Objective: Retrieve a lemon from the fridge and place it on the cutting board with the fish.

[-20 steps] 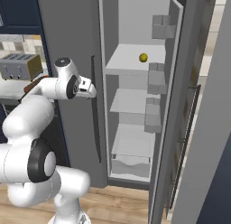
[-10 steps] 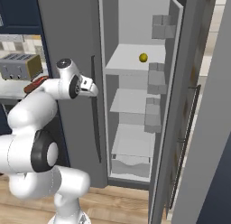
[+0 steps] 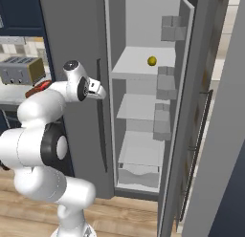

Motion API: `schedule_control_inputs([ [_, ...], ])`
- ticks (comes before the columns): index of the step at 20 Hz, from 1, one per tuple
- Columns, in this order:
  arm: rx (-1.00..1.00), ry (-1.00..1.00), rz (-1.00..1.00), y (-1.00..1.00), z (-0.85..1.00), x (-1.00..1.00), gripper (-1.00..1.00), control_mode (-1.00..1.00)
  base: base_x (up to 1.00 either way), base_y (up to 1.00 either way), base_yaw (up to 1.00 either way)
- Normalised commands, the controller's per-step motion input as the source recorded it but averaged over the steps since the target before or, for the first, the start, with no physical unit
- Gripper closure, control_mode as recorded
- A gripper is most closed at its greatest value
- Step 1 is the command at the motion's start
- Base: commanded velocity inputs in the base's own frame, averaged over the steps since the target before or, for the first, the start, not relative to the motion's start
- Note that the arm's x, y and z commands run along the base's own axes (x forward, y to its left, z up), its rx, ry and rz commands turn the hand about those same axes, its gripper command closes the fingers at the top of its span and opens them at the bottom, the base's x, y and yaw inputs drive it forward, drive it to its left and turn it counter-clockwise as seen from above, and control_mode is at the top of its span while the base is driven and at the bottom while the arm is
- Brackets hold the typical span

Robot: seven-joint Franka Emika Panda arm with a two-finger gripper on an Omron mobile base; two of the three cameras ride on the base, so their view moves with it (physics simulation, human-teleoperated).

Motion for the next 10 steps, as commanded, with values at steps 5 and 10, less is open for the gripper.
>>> schedule_control_inputs([
  [5,0.0,0.0,0.03,0.04,-0.05,0.46,-1.0,-1.0,0.0,0.0,0.0],
  [10,0.0,-0.01,0.01,0.0,-0.05,0.48,-1.0,-1.0,0.0,0.0,0.0],
])
